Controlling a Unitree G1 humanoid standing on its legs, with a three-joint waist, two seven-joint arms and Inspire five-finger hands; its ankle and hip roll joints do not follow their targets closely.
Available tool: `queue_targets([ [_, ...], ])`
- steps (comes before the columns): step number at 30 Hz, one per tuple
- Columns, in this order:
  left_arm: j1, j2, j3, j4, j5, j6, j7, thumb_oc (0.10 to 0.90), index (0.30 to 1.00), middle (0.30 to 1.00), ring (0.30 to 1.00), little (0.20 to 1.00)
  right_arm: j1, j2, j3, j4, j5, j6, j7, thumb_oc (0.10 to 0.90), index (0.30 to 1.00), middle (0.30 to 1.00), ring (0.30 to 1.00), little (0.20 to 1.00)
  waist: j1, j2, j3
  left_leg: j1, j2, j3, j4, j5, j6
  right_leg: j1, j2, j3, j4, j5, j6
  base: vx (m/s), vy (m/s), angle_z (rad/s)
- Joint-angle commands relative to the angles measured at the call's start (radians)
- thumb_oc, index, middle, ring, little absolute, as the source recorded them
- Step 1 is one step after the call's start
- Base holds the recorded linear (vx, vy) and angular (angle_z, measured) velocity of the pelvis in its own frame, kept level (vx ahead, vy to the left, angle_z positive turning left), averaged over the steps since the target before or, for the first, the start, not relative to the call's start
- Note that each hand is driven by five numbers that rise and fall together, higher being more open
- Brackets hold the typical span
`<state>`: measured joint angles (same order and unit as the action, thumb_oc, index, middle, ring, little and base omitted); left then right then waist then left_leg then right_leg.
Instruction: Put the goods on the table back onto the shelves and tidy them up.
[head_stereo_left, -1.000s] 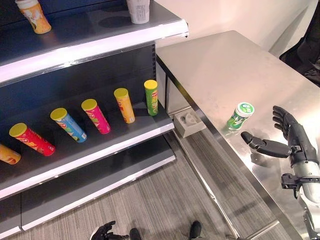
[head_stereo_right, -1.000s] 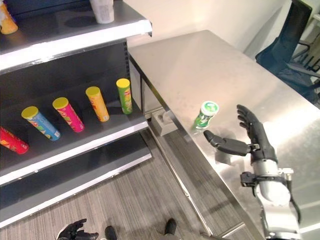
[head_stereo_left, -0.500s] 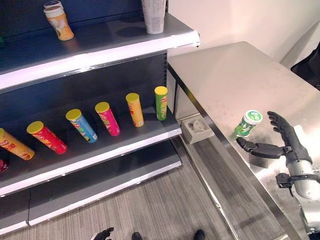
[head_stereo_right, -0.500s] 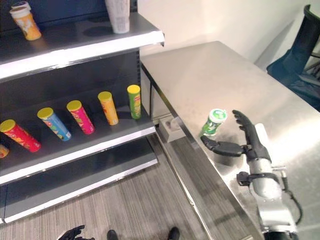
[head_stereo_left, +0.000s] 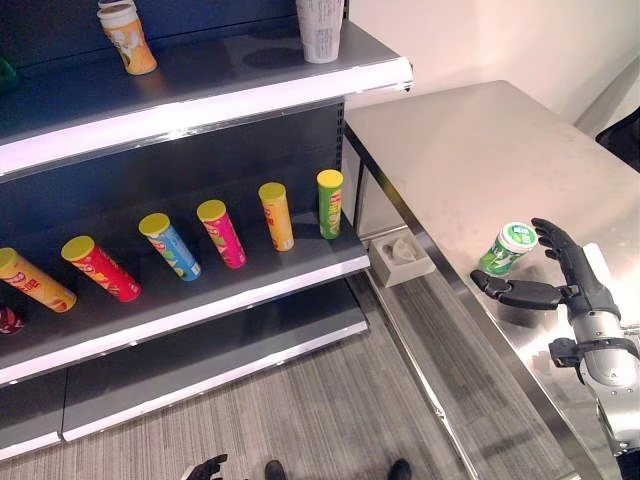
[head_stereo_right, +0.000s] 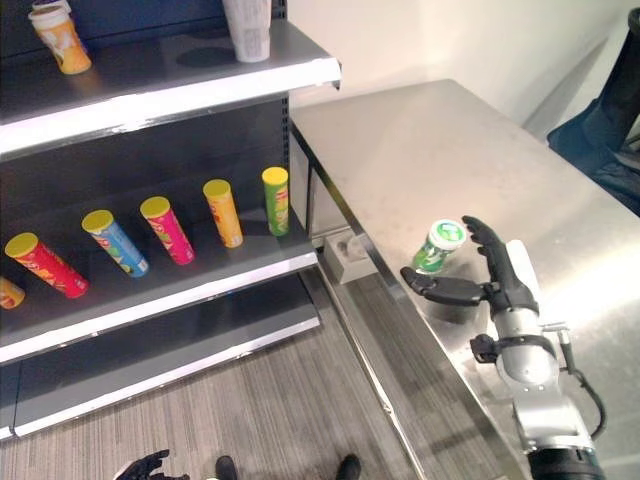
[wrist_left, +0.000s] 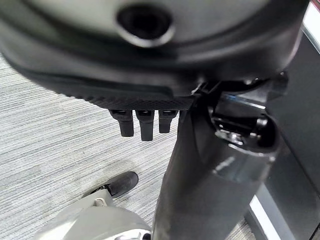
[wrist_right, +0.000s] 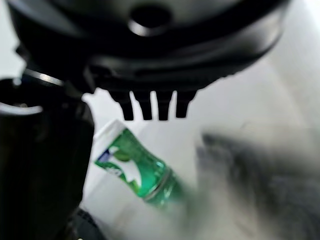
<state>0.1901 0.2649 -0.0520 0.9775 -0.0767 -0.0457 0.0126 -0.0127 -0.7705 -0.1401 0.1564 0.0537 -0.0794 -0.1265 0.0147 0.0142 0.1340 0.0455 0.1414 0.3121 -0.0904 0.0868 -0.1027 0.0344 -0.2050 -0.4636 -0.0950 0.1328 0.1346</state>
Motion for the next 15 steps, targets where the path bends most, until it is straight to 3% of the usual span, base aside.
queue_targets([
  [1, -0.006, 0.073, -0.003, 0.009, 0.017, -0.024, 0.011, 0.800, 0.900, 0.900, 0.900, 0.900, -0.151, -0.047, -0.044, -0.006, 0.023, -0.059, -0.066, 0.800, 0.900, 0.900, 0.900, 0.900, 0.027, -0.042, -0.001, 0.031, 0.065, -0.020, 0.009, -0.075, -0.042, -0.010, -0.074, 0.020, 0.027, -0.023, 0.070, 0.00, 0.000, 0.00],
  [2, -0.005, 0.073, -0.002, 0.008, 0.018, -0.024, 0.012, 0.800, 0.900, 0.900, 0.900, 0.900, -0.151, -0.048, -0.046, -0.005, 0.024, -0.059, -0.066, 0.742, 0.813, 0.813, 0.813, 0.813, 0.028, -0.042, 0.000, 0.031, 0.065, -0.020, 0.009, -0.075, -0.042, -0.009, -0.074, 0.020, 0.027, -0.023, 0.070, 0.00, 0.000, 0.00],
  [3, -0.005, 0.073, -0.002, 0.007, 0.017, -0.023, 0.012, 0.800, 0.900, 0.900, 0.900, 0.900, -0.152, -0.047, -0.045, 0.000, 0.025, -0.059, -0.071, 0.505, 0.458, 0.458, 0.458, 0.458, 0.029, -0.043, 0.000, 0.031, 0.066, -0.020, 0.009, -0.075, -0.042, -0.009, -0.074, 0.019, 0.027, -0.023, 0.070, 0.00, 0.000, 0.00],
  [4, -0.004, 0.073, -0.003, 0.007, 0.016, -0.022, 0.012, 0.800, 0.900, 0.900, 0.900, 0.900, -0.154, -0.046, -0.045, 0.003, 0.025, -0.059, -0.074, 0.419, 0.328, 0.328, 0.328, 0.328, 0.029, -0.043, 0.000, 0.031, 0.066, -0.020, 0.010, -0.075, -0.042, -0.009, -0.074, 0.019, 0.027, -0.023, 0.070, 0.00, 0.000, 0.00],
  [5, -0.007, 0.072, -0.004, 0.008, 0.014, -0.022, 0.014, 0.800, 0.900, 0.900, 0.900, 0.900, -0.158, -0.041, -0.045, 0.005, 0.025, -0.059, -0.079, 0.400, 0.300, 0.300, 0.300, 0.300, 0.030, -0.044, 0.001, 0.031, 0.067, -0.021, 0.009, -0.075, -0.042, -0.009, -0.075, 0.018, 0.029, -0.025, 0.070, 0.00, 0.000, 0.00],
  [15, -0.005, 0.077, 0.000, 0.003, 0.007, -0.017, 0.016, 0.800, 0.900, 0.900, 0.900, 0.900, -0.153, -0.018, -0.061, 0.000, 0.024, -0.052, -0.099, 0.400, 0.300, 0.300, 0.300, 0.300, 0.033, -0.057, -0.002, 0.041, 0.070, -0.025, 0.009, -0.082, -0.042, 0.006, -0.072, 0.007, 0.038, -0.035, 0.067, 0.01, 0.003, 0.07],
])
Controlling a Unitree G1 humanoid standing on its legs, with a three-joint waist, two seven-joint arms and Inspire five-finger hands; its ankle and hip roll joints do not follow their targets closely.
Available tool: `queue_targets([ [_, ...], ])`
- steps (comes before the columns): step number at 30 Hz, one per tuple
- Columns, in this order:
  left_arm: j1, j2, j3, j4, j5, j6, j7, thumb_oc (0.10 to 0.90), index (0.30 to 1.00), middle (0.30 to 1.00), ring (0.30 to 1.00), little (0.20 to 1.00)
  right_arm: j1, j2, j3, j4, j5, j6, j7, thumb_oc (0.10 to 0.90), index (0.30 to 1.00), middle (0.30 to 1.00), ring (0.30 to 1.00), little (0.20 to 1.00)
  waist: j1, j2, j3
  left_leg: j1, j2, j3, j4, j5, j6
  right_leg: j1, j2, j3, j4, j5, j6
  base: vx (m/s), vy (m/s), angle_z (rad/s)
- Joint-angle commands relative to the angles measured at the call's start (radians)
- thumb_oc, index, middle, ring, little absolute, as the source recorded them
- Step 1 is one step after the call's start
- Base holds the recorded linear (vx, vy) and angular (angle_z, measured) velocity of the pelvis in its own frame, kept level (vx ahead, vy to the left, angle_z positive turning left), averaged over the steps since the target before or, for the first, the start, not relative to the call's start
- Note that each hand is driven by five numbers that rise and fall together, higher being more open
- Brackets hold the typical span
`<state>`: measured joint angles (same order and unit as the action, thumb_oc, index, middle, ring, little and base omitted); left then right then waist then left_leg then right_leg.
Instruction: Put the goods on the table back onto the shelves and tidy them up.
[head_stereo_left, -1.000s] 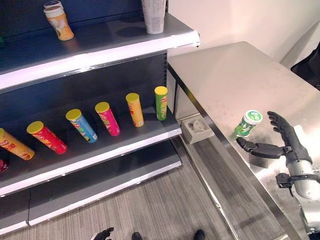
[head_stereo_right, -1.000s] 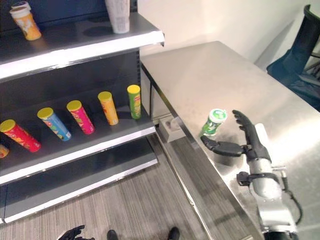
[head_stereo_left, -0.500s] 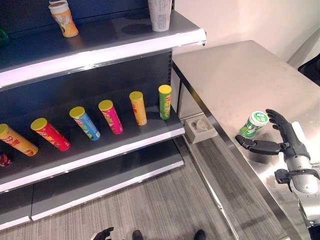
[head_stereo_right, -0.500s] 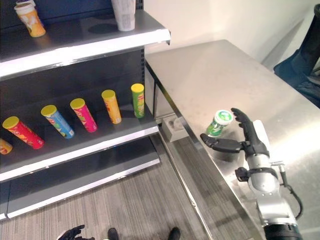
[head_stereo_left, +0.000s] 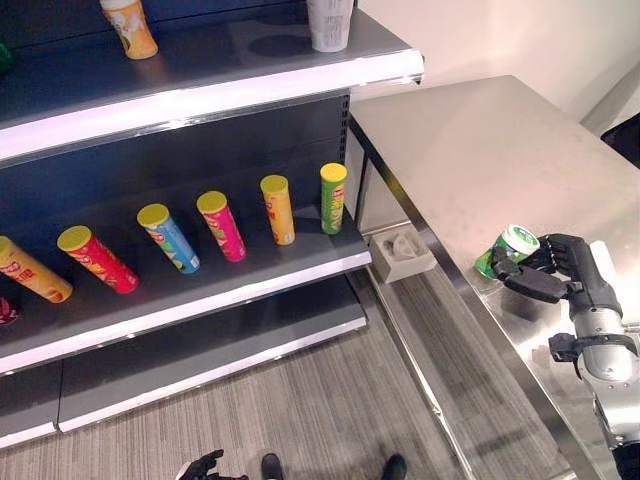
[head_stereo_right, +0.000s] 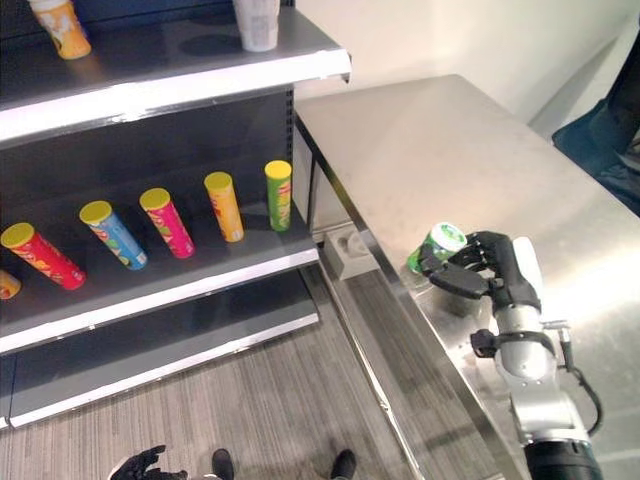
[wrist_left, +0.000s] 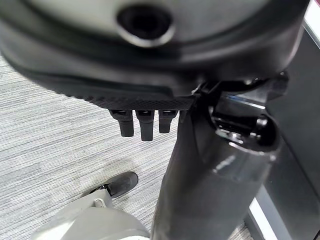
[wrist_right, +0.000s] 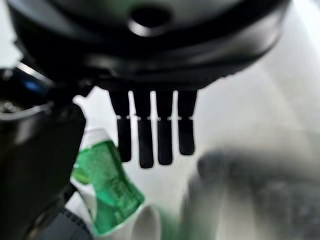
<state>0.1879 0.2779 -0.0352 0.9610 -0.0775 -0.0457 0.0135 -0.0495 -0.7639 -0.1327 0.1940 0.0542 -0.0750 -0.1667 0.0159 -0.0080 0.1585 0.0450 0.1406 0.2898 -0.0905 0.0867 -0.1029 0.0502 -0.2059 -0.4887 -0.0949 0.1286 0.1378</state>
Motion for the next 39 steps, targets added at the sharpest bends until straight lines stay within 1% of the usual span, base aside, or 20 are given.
queue_targets([
  [1, -0.003, 0.063, -0.015, 0.022, 0.007, -0.015, 0.017, 0.800, 0.900, 0.900, 0.900, 0.900, -0.117, -0.024, -0.069, -0.036, 0.022, -0.056, -0.060, 0.400, 0.300, 0.300, 0.300, 0.300, 0.034, -0.035, -0.028, 0.042, 0.072, -0.004, 0.009, -0.082, -0.042, -0.009, -0.072, 0.032, 0.038, -0.031, 0.063, 0.00, 0.000, 0.00],
  [5, -0.004, 0.062, -0.012, 0.026, 0.007, -0.015, 0.018, 0.800, 0.900, 0.900, 0.900, 0.900, -0.115, -0.023, -0.078, -0.041, 0.015, -0.058, -0.067, 0.400, 0.300, 0.300, 0.300, 0.300, 0.035, -0.036, -0.030, 0.045, 0.073, -0.005, 0.009, -0.083, -0.042, -0.005, -0.072, 0.033, 0.037, -0.032, 0.063, 0.00, 0.000, 0.00],
  [9, -0.007, 0.062, -0.007, 0.024, 0.010, -0.012, 0.019, 0.800, 0.900, 0.900, 0.900, 0.900, -0.108, -0.036, -0.114, -0.081, 0.002, -0.061, -0.080, 0.400, 0.300, 0.300, 0.300, 0.300, 0.032, -0.038, -0.038, 0.049, 0.073, -0.006, 0.009, -0.086, -0.042, 0.000, -0.071, 0.033, 0.037, -0.035, 0.063, 0.00, 0.000, 0.00],
  [10, -0.010, 0.062, -0.007, 0.026, 0.011, -0.012, 0.021, 0.800, 0.900, 0.900, 0.900, 0.900, -0.108, -0.046, -0.132, -0.115, 0.007, -0.069, -0.082, 0.400, 0.300, 0.300, 0.300, 0.300, 0.030, -0.040, -0.042, 0.050, 0.073, -0.007, 0.010, -0.088, -0.041, 0.001, -0.070, 0.034, 0.038, -0.036, 0.064, 0.00, 0.000, 0.00],
  [12, -0.013, 0.064, -0.009, 0.024, 0.011, -0.013, 0.019, 0.800, 0.900, 0.900, 0.900, 0.900, -0.110, -0.061, -0.140, -0.128, 0.030, -0.077, -0.070, 0.400, 0.300, 0.300, 0.300, 0.300, 0.030, -0.042, -0.045, 0.052, 0.073, -0.008, 0.011, -0.089, -0.042, 0.002, -0.071, 0.034, 0.039, -0.038, 0.064, 0.00, 0.000, 0.00],
  [14, -0.014, 0.067, -0.008, 0.023, 0.007, -0.012, 0.011, 0.800, 0.900, 0.900, 0.900, 0.900, -0.115, -0.089, -0.144, -0.144, 0.074, -0.082, -0.038, 0.400, 0.300, 0.300, 0.300, 0.300, 0.031, -0.047, -0.052, 0.055, 0.075, -0.009, 0.013, -0.091, -0.043, 0.005, -0.070, 0.035, 0.042, -0.041, 0.063, 0.00, 0.000, 0.00],
  [16, -0.012, 0.069, -0.013, 0.029, 0.001, -0.013, -0.001, 0.800, 0.900, 0.900, 0.900, 0.900, -0.141, -0.135, -0.146, -0.175, 0.126, -0.098, -0.008, 0.400, 0.300, 0.300, 0.300, 0.300, 0.032, -0.054, -0.063, 0.064, 0.074, -0.007, 0.017, -0.095, -0.045, 0.011, -0.070, 0.038, 0.046, -0.044, 0.064, 0.00, 0.000, 0.00],
  [19, -0.015, 0.070, -0.018, 0.034, -0.002, -0.016, -0.006, 0.800, 0.900, 0.900, 0.900, 0.900, -0.183, -0.159, -0.148, -0.216, 0.198, -0.127, 0.012, 0.400, 0.300, 0.300, 0.300, 0.300, 0.034, -0.059, -0.074, 0.074, 0.075, -0.003, 0.018, -0.100, -0.046, 0.019, -0.071, 0.040, 0.048, -0.046, 0.065, 0.00, 0.000, 0.00],
  [20, -0.017, 0.070, -0.026, 0.042, -0.001, -0.017, -0.010, 0.800, 0.900, 0.900, 0.900, 0.900, -0.221, -0.172, -0.143, -0.246, 0.253, -0.148, 0.027, 0.400, 0.300, 0.300, 0.300, 0.300, 0.037, -0.062, -0.081, 0.076, 0.075, -0.004, 0.019, -0.101, -0.047, 0.019, -0.073, 0.038, 0.049, -0.046, 0.066, 0.00, 0.000, 0.00],
  [21, -0.017, 0.069, -0.030, 0.049, 0.000, -0.018, -0.012, 0.800, 0.900, 0.900, 0.900, 0.900, -0.247, -0.177, -0.133, -0.257, 0.279, -0.160, 0.033, 0.400, 0.300, 0.300, 0.300, 0.300, 0.039, -0.063, -0.085, 0.077, 0.075, -0.004, 0.019, -0.102, -0.047, 0.020, -0.074, 0.039, 0.050, -0.045, 0.066, 0.00, 0.000, 0.00],
  [22, -0.017, 0.068, -0.029, 0.050, 0.000, -0.018, -0.012, 0.800, 0.900, 0.900, 0.900, 0.900, -0.250, -0.178, -0.130, -0.255, 0.280, -0.161, 0.033, 0.400, 0.300, 0.300, 0.300, 0.300, 0.038, -0.063, -0.085, 0.077, 0.075, -0.003, 0.019, -0.102, -0.047, 0.020, -0.074, 0.039, 0.050, -0.045, 0.066, 0.00, 0.000, 0.00],
  [23, -0.018, 0.066, -0.041, 0.061, 0.003, -0.022, -0.013, 0.800, 0.900, 0.900, 0.900, 0.900, -0.309, -0.188, -0.097, -0.271, 0.317, -0.179, 0.042, 0.400, 0.300, 0.300, 0.300, 0.300, 0.045, -0.066, -0.092, 0.080, 0.072, -0.004, 0.019, -0.104, -0.047, 0.021, -0.076, 0.040, 0.050, -0.042, 0.068, 0.00, 0.000, 0.00],
  [25, -0.019, 0.063, -0.044, 0.066, 0.004, -0.023, -0.013, 0.800, 0.900, 0.900, 0.900, 0.900, -0.346, -0.191, -0.072, -0.281, 0.335, -0.187, 0.047, 0.400, 0.300, 0.300, 0.300, 0.300, 0.046, -0.067, -0.096, 0.084, 0.070, -0.002, 0.018, -0.105, -0.047, 0.024, -0.079, 0.038, 0.050, -0.041, 0.069, 0.00, 0.000, 0.00],
  [26, -0.020, 0.061, -0.051, 0.073, 0.003, -0.024, -0.014, 0.800, 0.900, 0.900, 0.900, 0.900, -0.391, -0.181, -0.047, -0.306, 0.386, -0.200, 0.072, 0.400, 0.300, 0.300, 0.300, 0.300, 0.054, -0.070, -0.103, 0.083, 0.066, -0.005, 0.017, -0.107, -0.046, 0.027, -0.083, 0.035, 0.051, -0.038, 0.071, -0.02, 0.032, 0.00],
  [27, -0.022, 0.063, -0.055, 0.077, 0.001, -0.025, -0.014, 0.800, 0.900, 0.900, 0.900, 0.900, -0.415, -0.185, -0.026, -0.310, 0.399, -0.204, 0.078, 0.400, 0.300, 0.300, 0.300, 0.300, 0.060, -0.073, -0.105, 0.084, 0.064, -0.007, 0.017, -0.108, -0.045, 0.027, -0.086, 0.033, 0.054, -0.036, 0.073, -0.02, 0.032, 0.03],
  [29, -0.023, 0.062, -0.056, 0.079, 0.001, -0.026, -0.015, 0.800, 0.900, 0.900, 0.900, 0.900, -0.446, -0.188, 0.000, -0.313, 0.417, -0.205, 0.088, 0.400, 0.300, 0.300, 0.300, 0.300, 0.062, -0.074, -0.106, 0.082, 0.059, -0.010, 0.017, -0.109, -0.043, 0.026, -0.090, 0.032, 0.057, -0.034, 0.075, -0.03, 0.040, 0.03],
  [30, -0.023, 0.065, -0.065, 0.082, 0.003, -0.027, -0.016, 0.800, 0.900, 0.900, 0.900, 0.900, -0.500, -0.200, 0.039, -0.311, 0.435, -0.206, 0.091, 0.400, 0.300, 0.300, 0.300, 0.300, 0.073, -0.078, -0.109, 0.081, 0.053, -0.014, 0.017, -0.111, -0.040, 0.026, -0.098, 0.029, 0.060, -0.030, 0.078, -0.05, 0.064, 0.04],
  [33, -0.026, 0.068, -0.078, 0.096, 0.015, -0.030, -0.016, 0.800, 0.900, 0.900, 0.900, 0.900, -0.624, -0.223, 0.127, -0.283, 0.450, -0.211, 0.093, 0.400, 0.300, 0.300, 0.300, 0.300, 0.088, -0.083, -0.113, 0.080, 0.036, -0.024, 0.017, -0.115, -0.032, 0.031, -0.115, 0.022, 0.061, -0.018, 0.085, -0.03, 0.064, 0.11],
  [39, -0.033, 0.083, -0.093, 0.103, 0.012, -0.041, -0.021, 0.800, 0.900, 0.900, 0.900, 0.900, -0.819, -0.231, 0.282, -0.218, 0.499, -0.216, 0.107, 0.400, 0.300, 0.300, 0.300, 0.300, 0.127, -0.092, -0.117, 0.061, -0.001, -0.043, 0.014, -0.118, -0.016, 0.023, -0.157, -0.006, 0.066, 0.022, 0.105, -0.03, 0.078, 0.11],
])
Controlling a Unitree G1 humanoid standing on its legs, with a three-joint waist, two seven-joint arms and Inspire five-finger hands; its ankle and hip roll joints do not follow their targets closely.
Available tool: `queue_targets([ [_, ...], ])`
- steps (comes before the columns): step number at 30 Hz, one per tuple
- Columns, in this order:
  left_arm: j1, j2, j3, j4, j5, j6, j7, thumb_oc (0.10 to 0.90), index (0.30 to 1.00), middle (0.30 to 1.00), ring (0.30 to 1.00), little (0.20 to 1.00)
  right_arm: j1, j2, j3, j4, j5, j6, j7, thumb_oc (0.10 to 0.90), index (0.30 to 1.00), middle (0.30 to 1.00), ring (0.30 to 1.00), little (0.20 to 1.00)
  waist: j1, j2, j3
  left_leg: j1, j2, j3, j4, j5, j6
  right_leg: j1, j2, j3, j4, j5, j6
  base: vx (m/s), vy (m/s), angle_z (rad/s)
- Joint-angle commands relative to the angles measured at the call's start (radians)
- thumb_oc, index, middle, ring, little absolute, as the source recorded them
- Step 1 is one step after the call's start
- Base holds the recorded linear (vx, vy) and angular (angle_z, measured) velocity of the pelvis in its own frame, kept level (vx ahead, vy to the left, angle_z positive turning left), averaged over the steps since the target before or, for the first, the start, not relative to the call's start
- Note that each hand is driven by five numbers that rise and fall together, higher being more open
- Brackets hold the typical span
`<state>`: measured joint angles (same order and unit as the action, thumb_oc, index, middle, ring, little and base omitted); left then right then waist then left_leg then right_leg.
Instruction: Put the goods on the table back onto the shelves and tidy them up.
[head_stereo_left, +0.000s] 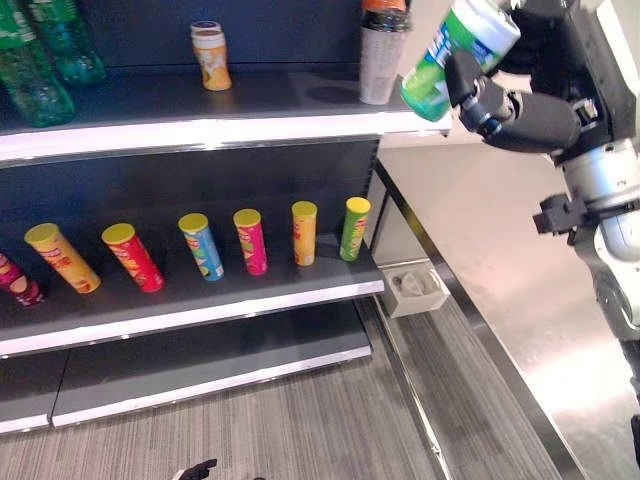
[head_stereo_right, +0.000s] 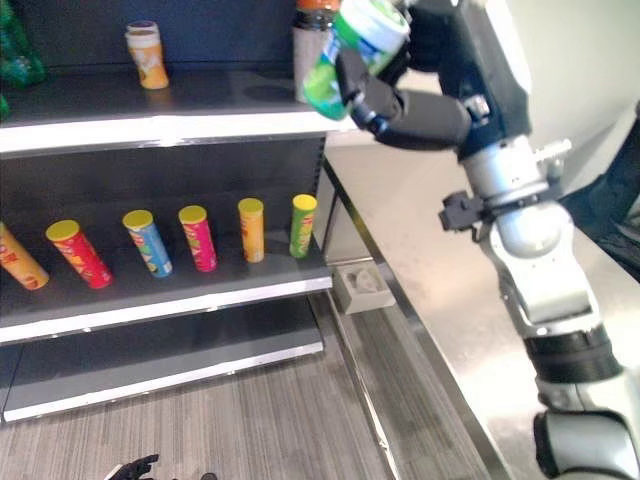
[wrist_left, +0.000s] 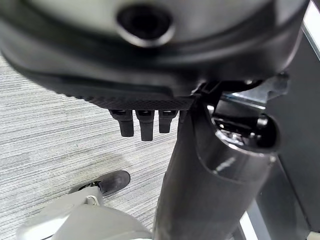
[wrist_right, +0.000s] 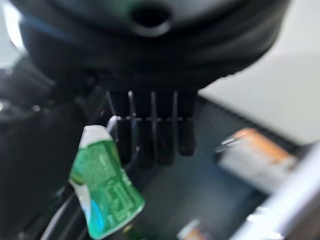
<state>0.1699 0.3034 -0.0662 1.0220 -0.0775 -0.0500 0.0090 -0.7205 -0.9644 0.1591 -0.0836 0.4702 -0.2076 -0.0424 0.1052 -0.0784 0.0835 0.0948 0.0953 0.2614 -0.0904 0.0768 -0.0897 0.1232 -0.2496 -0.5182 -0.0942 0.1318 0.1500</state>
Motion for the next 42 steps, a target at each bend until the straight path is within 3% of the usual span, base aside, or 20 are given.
queue_targets([
  [1, -0.015, 0.059, -0.064, 0.043, 0.009, -0.037, -0.017, 0.800, 0.900, 0.900, 0.900, 0.900, -0.181, -0.028, 0.017, 0.078, 0.087, -0.082, -0.018, 0.400, 0.300, 0.300, 0.300, 0.300, 0.046, -0.024, -0.041, 0.006, 0.036, -0.020, 0.015, -0.108, -0.027, -0.051, -0.121, 0.018, 0.068, 0.025, 0.095, -0.04, 0.072, 0.09],
  [9, -0.021, 0.077, -0.082, 0.062, 0.012, -0.040, -0.011, 0.800, 0.900, 0.900, 0.900, 0.900, -0.366, -0.040, 0.176, 0.232, 0.096, -0.065, -0.032, 0.400, 0.300, 0.300, 0.300, 0.300, 0.096, -0.040, -0.043, -0.036, -0.017, -0.079, 0.014, -0.108, -0.007, -0.048, -0.173, -0.025, 0.087, 0.081, 0.112, -0.02, 0.075, 0.25],
  [13, -0.018, 0.093, -0.079, 0.043, -0.012, -0.045, -0.025, 0.800, 0.900, 0.900, 0.900, 0.900, -0.456, -0.031, 0.251, 0.292, 0.089, -0.058, -0.032, 0.400, 0.300, 0.300, 0.300, 0.300, 0.115, -0.020, -0.032, -0.022, -0.027, -0.094, 0.008, -0.125, 0.006, -0.074, -0.201, -0.021, 0.187, 0.083, 0.112, 0.00, 0.108, 0.22],
  [14, -0.030, 0.109, -0.078, 0.038, -0.031, -0.043, -0.026, 0.800, 0.900, 0.900, 0.900, 0.900, -0.479, -0.055, 0.269, 0.301, 0.068, -0.050, -0.041, 0.400, 0.300, 0.300, 0.300, 0.300, 0.101, -0.018, -0.017, -0.038, -0.039, -0.105, 0.004, -0.102, 0.017, -0.100, -0.199, 0.005, 0.228, 0.086, 0.108, -0.10, 0.052, 0.44],
  [16, -0.042, 0.131, -0.075, 0.016, -0.062, -0.043, -0.028, 0.800, 0.900, 0.900, 0.900, 0.900, -0.489, -0.074, 0.276, 0.287, 0.059, -0.042, -0.043, 0.400, 0.300, 0.300, 0.300, 0.300, 0.090, -0.010, -0.012, -0.060, -0.037, -0.151, 0.004, -0.091, 0.010, -0.112, -0.122, 0.082, 0.159, -0.010, 0.082, -0.02, -0.007, 0.75],
  [19, -0.053, 0.136, -0.064, 0.016, -0.083, -0.046, -0.017, 0.800, 0.900, 0.900, 0.900, 0.900, -0.499, -0.073, 0.285, 0.306, 0.069, -0.044, -0.040, 0.400, 0.300, 0.300, 0.300, 0.300, 0.089, -0.018, -0.010, -0.064, -0.042, -0.184, 0.011, -0.084, 0.005, -0.104, -0.092, 0.119, 0.118, -0.016, 0.083, 0.04, -0.050, 0.36],
  [27, -0.044, 0.114, -0.068, 0.016, -0.098, -0.045, -0.010, 0.800, 0.900, 0.900, 0.900, 0.900, -0.566, -0.048, 0.358, 0.388, 0.078, -0.036, -0.040, 0.400, 0.300, 0.300, 0.300, 0.300, 0.114, -0.066, -0.052, -0.068, -0.005, -0.208, 0.019, -0.085, -0.027, -0.025, -0.043, 0.076, 0.025, -0.029, 0.072, 0.07, -0.095, 0.19],
  [36, -0.040, 0.112, -0.093, 0.012, -0.084, -0.046, -0.008, 0.800, 0.900, 0.900, 0.900, 0.900, -0.594, -0.036, 0.391, 0.471, 0.047, -0.018, -0.049, 0.400, 0.300, 0.300, 0.300, 0.300, 0.125, -0.080, -0.045, -0.070, 0.005, -0.225, 0.028, -0.092, -0.034, -0.005, -0.035, 0.040, 0.034, -0.047, 0.064, 0.03, -0.035, 0.06],
  [42, -0.046, 0.115, -0.085, 0.021, -0.103, -0.043, 0.012, 0.800, 0.900, 0.900, 0.900, 0.900, -0.628, -0.006, 0.423, 0.617, -0.076, 0.020, -0.103, 0.400, 0.300, 0.300, 0.300, 0.300, 0.147, -0.089, -0.032, -0.080, 0.002, -0.243, 0.030, -0.091, -0.032, -0.001, -0.042, 0.014, 0.046, -0.050, 0.061, 0.03, -0.016, 0.13],
])
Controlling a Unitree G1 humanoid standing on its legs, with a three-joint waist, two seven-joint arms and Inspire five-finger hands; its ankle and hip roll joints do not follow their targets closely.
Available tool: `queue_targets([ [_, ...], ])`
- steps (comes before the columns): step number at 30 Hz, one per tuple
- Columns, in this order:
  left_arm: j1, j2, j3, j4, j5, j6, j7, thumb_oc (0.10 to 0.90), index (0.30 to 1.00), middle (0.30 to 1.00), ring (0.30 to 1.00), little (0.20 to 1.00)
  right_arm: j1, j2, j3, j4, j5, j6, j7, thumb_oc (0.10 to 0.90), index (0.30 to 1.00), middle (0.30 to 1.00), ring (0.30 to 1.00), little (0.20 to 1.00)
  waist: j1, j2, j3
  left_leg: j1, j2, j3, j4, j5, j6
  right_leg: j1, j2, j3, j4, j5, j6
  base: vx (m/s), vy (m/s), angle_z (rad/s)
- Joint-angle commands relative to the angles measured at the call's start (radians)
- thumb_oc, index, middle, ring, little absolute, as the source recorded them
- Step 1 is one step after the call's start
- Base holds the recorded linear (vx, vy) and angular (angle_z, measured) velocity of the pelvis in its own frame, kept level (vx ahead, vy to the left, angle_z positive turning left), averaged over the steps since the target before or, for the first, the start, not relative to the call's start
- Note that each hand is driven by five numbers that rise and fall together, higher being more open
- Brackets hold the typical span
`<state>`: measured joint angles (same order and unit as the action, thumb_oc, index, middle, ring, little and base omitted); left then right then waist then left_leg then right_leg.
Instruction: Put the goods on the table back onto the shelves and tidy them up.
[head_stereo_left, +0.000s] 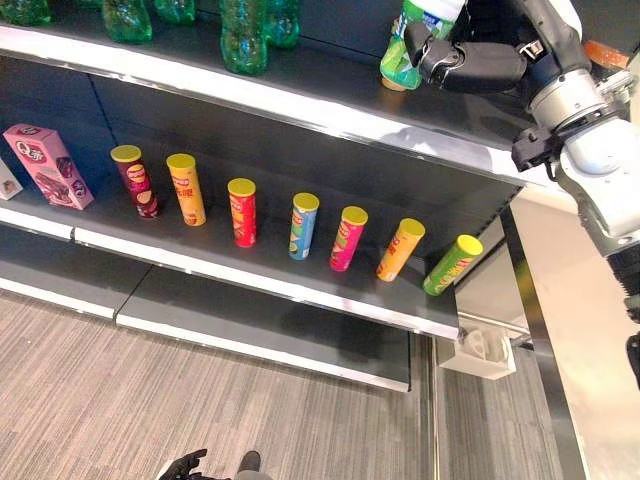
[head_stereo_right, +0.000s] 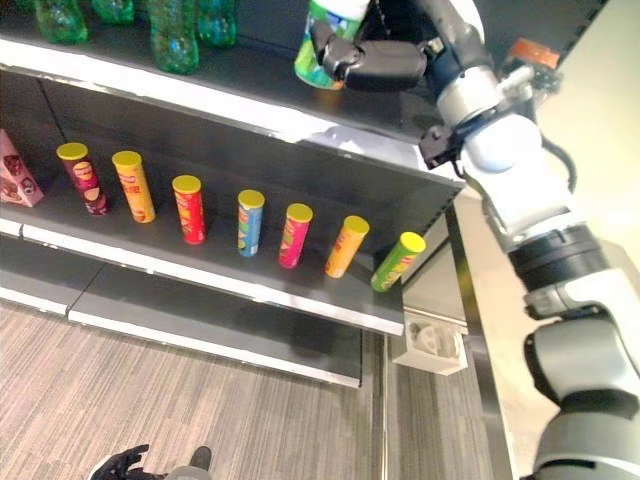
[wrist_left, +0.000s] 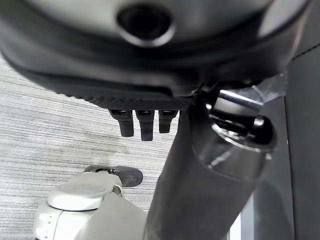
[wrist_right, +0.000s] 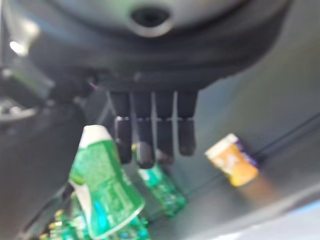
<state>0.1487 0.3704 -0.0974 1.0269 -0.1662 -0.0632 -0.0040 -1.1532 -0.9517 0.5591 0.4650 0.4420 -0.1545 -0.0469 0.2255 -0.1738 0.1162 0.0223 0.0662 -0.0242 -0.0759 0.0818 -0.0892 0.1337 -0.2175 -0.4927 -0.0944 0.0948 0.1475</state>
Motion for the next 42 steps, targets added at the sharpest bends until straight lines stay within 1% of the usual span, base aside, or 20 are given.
queue_targets([
  [1, -0.026, 0.045, -0.058, 0.017, -0.019, -0.031, 0.031, 0.800, 0.900, 0.900, 0.900, 0.900, -0.211, -0.001, 0.025, 0.122, -0.091, -0.018, -0.121, 0.400, 0.300, 0.300, 0.300, 0.300, 0.032, 0.008, -0.063, -0.011, 0.029, 0.037, 0.015, -0.095, -0.031, -0.011, -0.076, -0.016, 0.047, -0.013, 0.063, 0.04, -0.013, 0.11],
  [6, -0.021, 0.045, -0.074, 0.011, -0.026, -0.031, 0.044, 0.800, 0.900, 0.900, 0.900, 0.900, -0.257, 0.079, 0.028, 0.282, -0.202, 0.021, -0.170, 0.400, 0.300, 0.300, 0.300, 0.300, 0.050, 0.024, -0.066, -0.013, 0.022, 0.023, 0.006, -0.093, -0.026, -0.006, -0.078, -0.028, 0.044, -0.012, 0.064, 0.04, 0.003, 0.17],
  [12, -0.023, 0.040, -0.085, 0.013, -0.025, -0.029, 0.049, 0.800, 0.900, 0.900, 0.900, 0.900, -0.248, 0.123, 0.014, 0.347, -0.243, 0.038, -0.186, 0.400, 0.300, 0.300, 0.300, 0.300, 0.059, 0.036, -0.066, -0.015, 0.016, 0.012, 0.003, -0.094, -0.022, -0.003, -0.079, -0.037, 0.044, -0.011, 0.065, 0.03, 0.004, 0.08],
  [15, -0.022, 0.040, -0.086, 0.017, -0.023, -0.027, 0.049, 0.800, 0.900, 0.900, 0.900, 0.900, -0.249, 0.125, 0.017, 0.347, -0.255, 0.041, -0.188, 0.400, 0.300, 0.300, 0.300, 0.300, 0.061, 0.039, -0.065, -0.017, 0.014, 0.008, 0.002, -0.094, -0.022, -0.003, -0.080, -0.041, 0.043, -0.011, 0.065, 0.01, 0.002, 0.02],
  [22, -0.018, 0.036, -0.090, 0.020, -0.016, -0.027, 0.049, 0.800, 0.900, 0.900, 0.900, 0.900, -0.245, 0.142, 0.031, 0.341, -0.253, 0.039, -0.173, 0.400, 0.300, 0.300, 0.300, 0.300, 0.062, 0.039, -0.063, -0.014, 0.012, 0.006, 0.001, -0.099, -0.017, -0.002, -0.082, -0.044, 0.051, -0.014, 0.065, 0.00, 0.000, 0.00],
  [29, -0.021, 0.036, -0.094, 0.014, -0.020, -0.030, 0.052, 0.800, 0.900, 0.900, 0.900, 0.900, -0.249, 0.165, 0.057, 0.336, -0.253, 0.038, -0.151, 0.400, 0.300, 0.300, 0.300, 0.300, 0.059, 0.033, -0.063, -0.002, 0.013, 0.009, 0.002, -0.107, -0.012, -0.004, -0.084, -0.036, 0.061, -0.017, 0.064, 0.00, 0.001, 0.00],
  [30, -0.020, 0.037, -0.094, 0.014, -0.018, -0.029, 0.052, 0.800, 0.900, 0.900, 0.900, 0.900, -0.250, 0.182, 0.065, 0.340, -0.257, 0.040, -0.143, 0.400, 0.300, 0.300, 0.300, 0.300, 0.059, 0.029, -0.064, 0.005, 0.014, 0.012, 0.002, -0.110, -0.010, -0.005, -0.082, -0.029, 0.064, -0.019, 0.063, 0.02, 0.008, -0.04],
  [33, -0.020, 0.038, -0.093, 0.014, -0.022, -0.030, 0.054, 0.800, 0.900, 0.900, 0.900, 0.900, -0.259, 0.192, 0.076, 0.352, -0.266, 0.041, -0.140, 0.400, 0.300, 0.300, 0.300, 0.300, 0.061, 0.026, -0.063, 0.006, 0.014, 0.012, 0.002, -0.111, -0.010, -0.004, -0.081, -0.030, 0.063, -0.019, 0.063, 0.00, 0.004, -0.01],
  [42, -0.016, 0.037, -0.095, 0.016, -0.021, -0.033, 0.056, 0.800, 0.900, 0.900, 0.900, 0.900, -0.282, 0.197, 0.105, 0.403, -0.316, 0.053, -0.146, 0.400, 0.300, 0.300, 0.300, 0.300, 0.065, 0.023, -0.062, 0.003, 0.011, 0.006, 0.000, -0.111, -0.010, -0.006, -0.082, -0.035, 0.061, -0.017, 0.064, 0.00, 0.000, 0.00],
])
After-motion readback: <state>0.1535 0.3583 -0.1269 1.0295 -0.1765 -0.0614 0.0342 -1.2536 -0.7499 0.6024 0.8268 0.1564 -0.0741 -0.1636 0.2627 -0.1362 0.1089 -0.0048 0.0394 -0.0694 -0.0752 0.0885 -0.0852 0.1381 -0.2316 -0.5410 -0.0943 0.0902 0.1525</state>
